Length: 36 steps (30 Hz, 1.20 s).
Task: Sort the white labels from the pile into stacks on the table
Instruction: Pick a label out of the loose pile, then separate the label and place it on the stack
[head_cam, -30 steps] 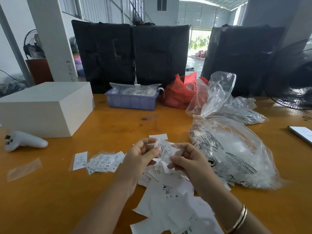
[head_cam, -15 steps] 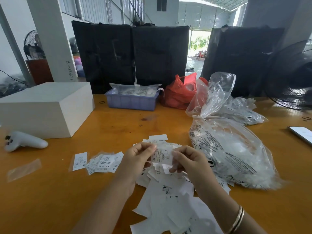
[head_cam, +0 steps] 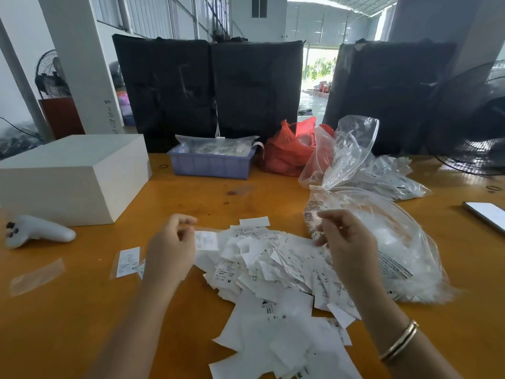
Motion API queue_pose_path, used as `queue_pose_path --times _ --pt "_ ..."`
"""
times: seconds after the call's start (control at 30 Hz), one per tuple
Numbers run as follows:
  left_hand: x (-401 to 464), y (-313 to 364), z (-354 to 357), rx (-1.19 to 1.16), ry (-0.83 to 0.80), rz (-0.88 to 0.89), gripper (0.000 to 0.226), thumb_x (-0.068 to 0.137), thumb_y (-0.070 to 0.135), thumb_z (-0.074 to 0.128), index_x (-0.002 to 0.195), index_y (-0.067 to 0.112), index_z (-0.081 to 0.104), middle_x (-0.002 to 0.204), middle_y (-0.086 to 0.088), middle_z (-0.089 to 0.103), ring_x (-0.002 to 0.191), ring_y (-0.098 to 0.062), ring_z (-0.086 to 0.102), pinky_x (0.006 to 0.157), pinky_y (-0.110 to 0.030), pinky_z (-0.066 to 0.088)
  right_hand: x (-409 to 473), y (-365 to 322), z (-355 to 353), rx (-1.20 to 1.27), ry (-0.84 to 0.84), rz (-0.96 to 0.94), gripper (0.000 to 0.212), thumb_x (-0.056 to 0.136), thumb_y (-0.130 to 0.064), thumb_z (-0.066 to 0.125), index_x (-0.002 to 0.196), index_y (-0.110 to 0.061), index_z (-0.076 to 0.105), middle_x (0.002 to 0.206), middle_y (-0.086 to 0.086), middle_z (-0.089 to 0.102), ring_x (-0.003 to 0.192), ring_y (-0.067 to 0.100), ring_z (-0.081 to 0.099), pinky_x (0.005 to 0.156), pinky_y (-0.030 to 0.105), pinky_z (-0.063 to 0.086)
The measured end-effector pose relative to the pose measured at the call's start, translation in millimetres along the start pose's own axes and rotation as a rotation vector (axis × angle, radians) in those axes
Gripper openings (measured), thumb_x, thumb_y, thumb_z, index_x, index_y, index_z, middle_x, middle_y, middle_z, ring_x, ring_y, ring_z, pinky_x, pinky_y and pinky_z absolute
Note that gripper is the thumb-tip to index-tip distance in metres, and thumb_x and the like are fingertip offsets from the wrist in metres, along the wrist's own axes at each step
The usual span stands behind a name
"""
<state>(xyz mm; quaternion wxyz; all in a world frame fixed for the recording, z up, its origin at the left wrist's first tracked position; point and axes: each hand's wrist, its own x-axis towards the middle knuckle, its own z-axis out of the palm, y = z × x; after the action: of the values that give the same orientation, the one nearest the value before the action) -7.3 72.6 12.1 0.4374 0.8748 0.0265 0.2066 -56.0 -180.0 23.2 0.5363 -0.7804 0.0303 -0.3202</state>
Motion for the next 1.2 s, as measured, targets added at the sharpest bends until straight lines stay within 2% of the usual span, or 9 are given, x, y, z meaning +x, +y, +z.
queue_pose_path --times 0.1,0.2,0.27,0.4,0.53,0.77,1.07,1.13,1.2 --pt "6 -12 -7 0.252 -0.008 -0.044 0.015 0.098 0.018 0.049 0.111 0.024 0.054 0.098 0.002 0.061 0.068 -0.015 0.061 0.041 -0.021 0.04 10 5 -18 -0.284 0.139 -0.202 0.015 0.09 -0.003 0.058 0.098 -0.011 0.068 0.089 0.001 0.066 0.071 0.004 0.059 0.062 0.012 0.049" --pt "6 -15 -9 0.423 -0.038 -0.126 0.021 0.097 0.019 0.05 0.118 0.022 0.052 0.105 -0.005 0.068 0.073 -0.02 0.065 0.052 -0.029 0.048 19 16 -36 -0.555 0.178 -0.144 0.024 0.092 -0.003 0.052 0.109 -0.008 0.068 0.11 0.01 0.065 0.102 0.029 0.058 0.091 0.045 0.049" --pt "6 -19 -10 0.539 -0.051 -0.153 0.025 0.097 0.019 0.05 0.122 0.022 0.05 0.101 -0.005 0.069 0.076 -0.019 0.063 0.057 -0.029 0.045 23 24 -48 -0.713 0.12 -0.007 0.032 0.094 -0.003 0.044 0.119 -0.008 0.064 0.121 0.014 0.063 0.104 0.035 0.058 0.093 0.053 0.045" --pt "5 -20 -12 0.651 -0.098 -0.177 0.033 0.095 0.017 0.054 0.127 0.022 0.047 0.114 -0.006 0.063 0.1 -0.023 0.057 0.082 -0.037 0.05 24 33 -57 -0.999 -0.077 0.208 0.038 0.092 -0.006 0.046 0.127 -0.012 0.057 0.121 0.012 0.064 0.12 0.034 0.049 0.099 0.044 0.035" --pt "2 -13 -6 0.675 0.003 0.017 0.038 0.093 0.021 0.057 0.13 0.024 0.051 0.131 -0.005 0.052 0.118 -0.024 0.045 0.09 -0.035 0.046 22 33 -54 -1.12 -0.228 0.258 0.016 0.088 -0.008 0.047 0.094 -0.014 0.06 0.095 0.005 0.067 0.105 0.029 0.053 0.081 0.037 0.029" --pt "-24 12 29 0.333 -0.161 0.514 0.022 0.092 0.02 0.055 0.111 0.02 0.066 0.112 0.008 0.061 0.104 -0.01 0.049 0.086 -0.022 0.042 23 39 -52 -0.961 -0.028 0.134 0.014 0.089 -0.011 0.056 0.083 -0.018 0.067 0.082 0.002 0.067 0.083 0.024 0.051 0.082 0.037 0.03" --pt "-38 12 51 0.26 -0.306 0.631 0.024 0.093 0.044 0.052 0.112 0.036 0.064 0.114 0.02 0.057 0.104 0.006 0.035 0.08 -0.005 0.025 24 36 -50 -0.777 0.262 -0.155 0.015 0.091 -0.024 0.06 0.097 -0.016 0.072 0.106 0.005 0.069 0.107 0.034 0.055 0.088 0.044 0.034" --pt "-39 11 52 0.287 -0.306 0.624 0.024 0.093 0.046 0.051 0.111 0.038 0.064 0.114 0.021 0.056 0.102 0.007 0.033 0.077 -0.004 0.024 23 26 -47 -0.663 0.297 -0.337 0.012 0.089 -0.018 0.064 0.096 -0.012 0.072 0.1 0.005 0.07 0.1 0.031 0.058 0.087 0.046 0.04" --pt "-39 13 54 0.292 -0.302 0.589 0.025 0.094 0.046 0.048 0.113 0.038 0.063 0.117 0.021 0.055 0.108 0.004 0.037 0.082 -0.009 0.025 19 16 -37 -0.423 0.211 -0.42 0.007 0.087 -0.011 0.066 0.091 -0.01 0.072 0.086 -0.001 0.07 0.08 0.015 0.062 0.081 0.029 0.049"
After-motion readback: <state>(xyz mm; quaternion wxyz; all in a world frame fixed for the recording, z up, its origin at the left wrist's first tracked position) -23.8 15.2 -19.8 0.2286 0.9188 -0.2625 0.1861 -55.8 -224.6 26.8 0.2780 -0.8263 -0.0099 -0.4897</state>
